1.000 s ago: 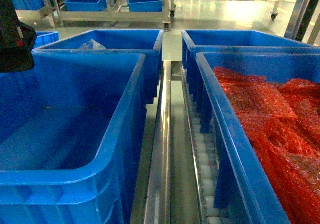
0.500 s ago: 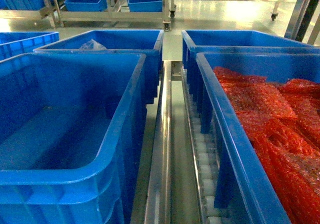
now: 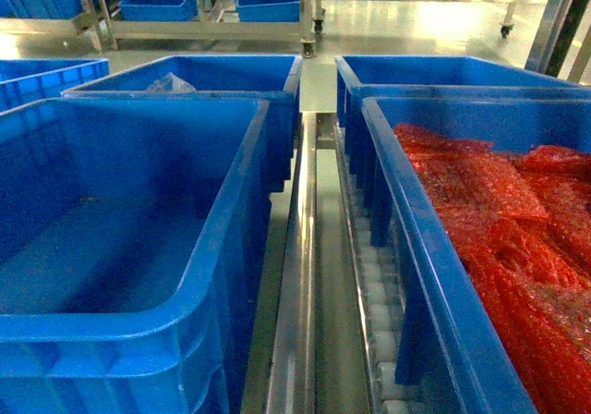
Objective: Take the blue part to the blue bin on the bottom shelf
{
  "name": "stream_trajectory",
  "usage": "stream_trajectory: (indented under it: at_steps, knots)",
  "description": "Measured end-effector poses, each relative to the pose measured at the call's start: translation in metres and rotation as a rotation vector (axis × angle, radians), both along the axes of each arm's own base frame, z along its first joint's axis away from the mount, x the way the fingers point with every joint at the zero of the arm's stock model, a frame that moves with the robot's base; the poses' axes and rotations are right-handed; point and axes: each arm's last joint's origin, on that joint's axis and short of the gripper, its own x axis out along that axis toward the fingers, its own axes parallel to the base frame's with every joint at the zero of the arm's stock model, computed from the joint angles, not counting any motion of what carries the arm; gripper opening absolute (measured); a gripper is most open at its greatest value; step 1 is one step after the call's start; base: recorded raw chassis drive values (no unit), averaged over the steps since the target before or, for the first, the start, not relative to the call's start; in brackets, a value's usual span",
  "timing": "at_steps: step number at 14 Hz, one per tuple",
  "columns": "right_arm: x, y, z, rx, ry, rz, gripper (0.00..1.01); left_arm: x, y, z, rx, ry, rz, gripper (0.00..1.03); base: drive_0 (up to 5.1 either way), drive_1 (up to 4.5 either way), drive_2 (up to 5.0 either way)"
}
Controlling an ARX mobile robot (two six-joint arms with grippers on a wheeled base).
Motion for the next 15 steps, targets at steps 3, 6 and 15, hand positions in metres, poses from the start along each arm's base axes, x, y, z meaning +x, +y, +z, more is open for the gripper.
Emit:
stream_trajectory:
  at_steps: [3, 6, 15]
  knots:
    - [0.000, 0.000, 0.000, 0.000, 0.000, 0.000, 0.98, -0.016, 0.006, -0.006, 0.000, -0.011, 0.014, 0.02, 0.0, 0.00, 0.0]
    - [0.000, 0.000, 0.000, 0.000, 0.000, 0.000, 0.98, -0.027, 0.006, -0.014, 0.001, -0.003, 0.015, 0.02, 0.0, 0.00, 0.0]
    - [0.000, 0.000, 0.000, 0.000, 0.000, 0.000, 0.98, -0.050, 0.006, -0.008, 0.001, -0.026, 0.015, 0.02, 0.0, 0.00, 0.0]
